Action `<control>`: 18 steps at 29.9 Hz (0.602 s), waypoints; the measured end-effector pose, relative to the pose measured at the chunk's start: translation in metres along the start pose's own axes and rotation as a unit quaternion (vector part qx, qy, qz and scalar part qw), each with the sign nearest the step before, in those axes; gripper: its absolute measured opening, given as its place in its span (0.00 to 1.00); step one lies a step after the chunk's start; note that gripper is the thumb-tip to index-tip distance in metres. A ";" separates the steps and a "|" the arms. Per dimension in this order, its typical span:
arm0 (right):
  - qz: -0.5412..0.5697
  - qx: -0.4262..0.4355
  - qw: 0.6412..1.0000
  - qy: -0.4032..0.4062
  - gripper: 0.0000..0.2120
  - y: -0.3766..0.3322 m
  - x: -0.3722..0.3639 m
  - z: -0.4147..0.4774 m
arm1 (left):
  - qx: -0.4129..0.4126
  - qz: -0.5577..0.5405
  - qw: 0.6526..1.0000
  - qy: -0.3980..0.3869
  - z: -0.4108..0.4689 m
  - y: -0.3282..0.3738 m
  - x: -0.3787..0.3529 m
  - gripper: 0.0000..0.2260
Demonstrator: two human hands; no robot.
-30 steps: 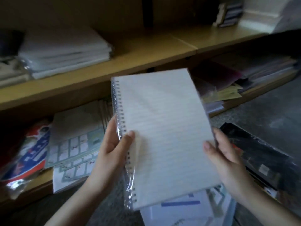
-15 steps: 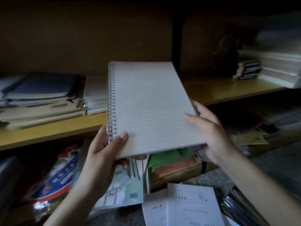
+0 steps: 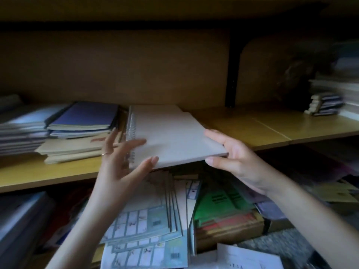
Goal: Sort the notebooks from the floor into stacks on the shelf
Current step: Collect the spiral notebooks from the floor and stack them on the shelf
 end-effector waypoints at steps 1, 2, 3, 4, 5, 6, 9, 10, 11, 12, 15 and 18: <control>-0.007 -0.003 1.000 0.001 0.36 -0.001 0.002 0.006 | -0.002 0.069 0.998 -0.014 0.003 0.002 -0.002 0.26; -0.004 -0.005 1.000 0.003 0.33 -0.001 0.005 0.012 | -0.002 0.145 0.989 -0.011 0.005 0.000 -0.001 0.26; 0.002 -0.005 1.000 0.010 0.30 0.000 0.006 0.017 | -0.010 0.230 0.973 0.001 0.007 0.001 0.001 0.27; -0.001 -0.002 1.000 0.024 0.27 0.002 0.008 0.022 | -0.027 0.314 0.949 0.016 0.009 0.006 0.001 0.27; -0.019 0.003 0.999 0.046 0.23 0.003 0.011 0.026 | -0.051 0.373 0.926 0.026 0.013 0.012 0.001 0.27; -0.052 0.012 0.996 0.078 0.20 0.003 0.016 0.029 | -0.071 0.405 0.911 0.026 0.017 0.018 0.000 0.26; -0.153 0.046 0.973 0.168 0.13 -0.004 0.028 0.033 | -0.075 0.428 0.900 0.018 0.037 0.020 0.002 0.25; -0.193 0.052 0.962 0.188 0.12 -0.008 0.030 0.034 | -0.075 0.438 0.896 0.018 0.046 0.019 0.002 0.25; -0.234 0.050 0.950 0.202 0.12 -0.011 0.032 0.037 | -0.077 0.445 0.892 0.016 0.054 0.016 0.002 0.25; -0.270 0.046 0.938 0.213 0.11 -0.013 0.033 0.039 | -0.075 0.446 0.892 0.010 0.061 0.013 0.002 0.26; -0.332 0.054 0.915 0.222 0.09 -0.017 0.033 0.050 | -0.067 0.439 0.896 0.010 0.076 0.004 0.005 0.27; -0.370 0.076 0.897 0.229 0.08 -0.022 0.028 0.059 | -0.069 0.427 0.901 0.023 0.083 0.001 0.008 0.23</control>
Point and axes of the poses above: each hand's wrist, its own z-axis towards the middle knuckle, its own x-axis out of the back of the hand, y = z × x, the point moved 9 cm from there along z, towards the middle knuckle, and after that the axes turned 11 degrees about -y, right-handed, at the moved point
